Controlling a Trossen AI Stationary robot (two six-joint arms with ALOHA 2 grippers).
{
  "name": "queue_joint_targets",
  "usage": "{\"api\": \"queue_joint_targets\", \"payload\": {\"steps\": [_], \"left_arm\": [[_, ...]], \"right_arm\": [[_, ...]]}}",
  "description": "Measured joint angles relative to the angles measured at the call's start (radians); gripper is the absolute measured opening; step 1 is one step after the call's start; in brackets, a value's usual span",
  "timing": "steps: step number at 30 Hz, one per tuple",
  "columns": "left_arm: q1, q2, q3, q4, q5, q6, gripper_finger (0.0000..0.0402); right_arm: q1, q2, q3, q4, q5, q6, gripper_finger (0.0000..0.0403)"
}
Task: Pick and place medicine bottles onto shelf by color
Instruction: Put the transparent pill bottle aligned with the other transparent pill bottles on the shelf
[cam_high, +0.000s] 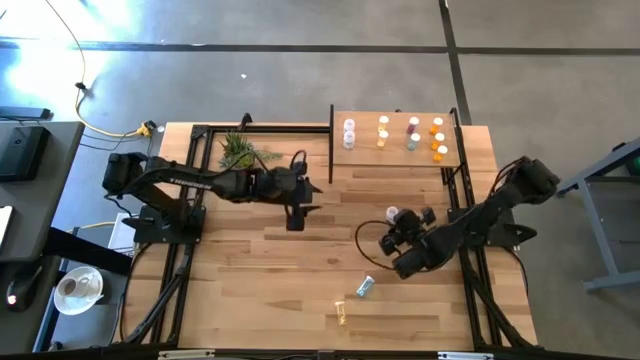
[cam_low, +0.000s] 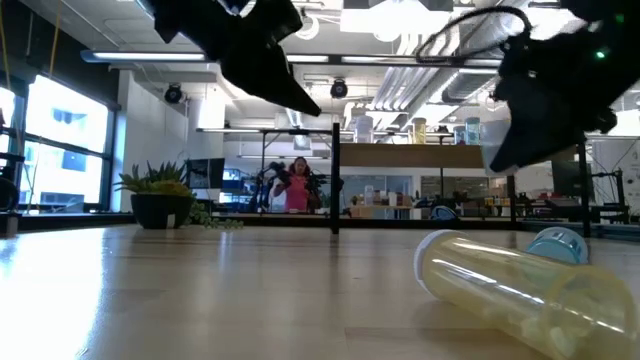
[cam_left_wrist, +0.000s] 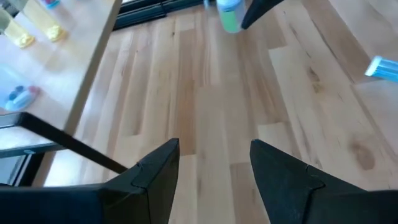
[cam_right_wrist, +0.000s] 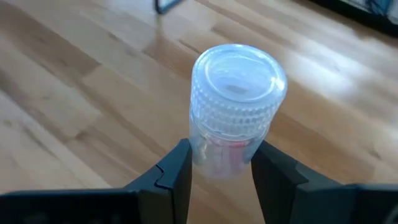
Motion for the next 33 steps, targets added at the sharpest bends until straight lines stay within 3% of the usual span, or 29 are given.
{"api": "queue_joint_targets", "payload": {"steps": [9,17,24,33], "left_arm": [[0.067,0.000,0.000,0.040,0.104,0.005,0.0186],[0.068,0.000,0.000,0.130,0.114,0.021,0.0186],[0.068,0.000,0.000,0.225,0.112,-0.023,0.0186],[0.068,0.000,0.000,0.240,0.094,-0.040,0.0191]], "right_arm": [[-0.192,-0.175,0.000,0.259,-0.134,-0.652,0.0123],[-0.382,-0.219,0.000,0.515,-0.385,-1.127,0.0123],[-0.514,-0.217,0.000,0.684,-0.549,-1.367,0.0123],[-0.594,-0.217,0.000,0.818,-0.720,-1.499,0.0123]]}}
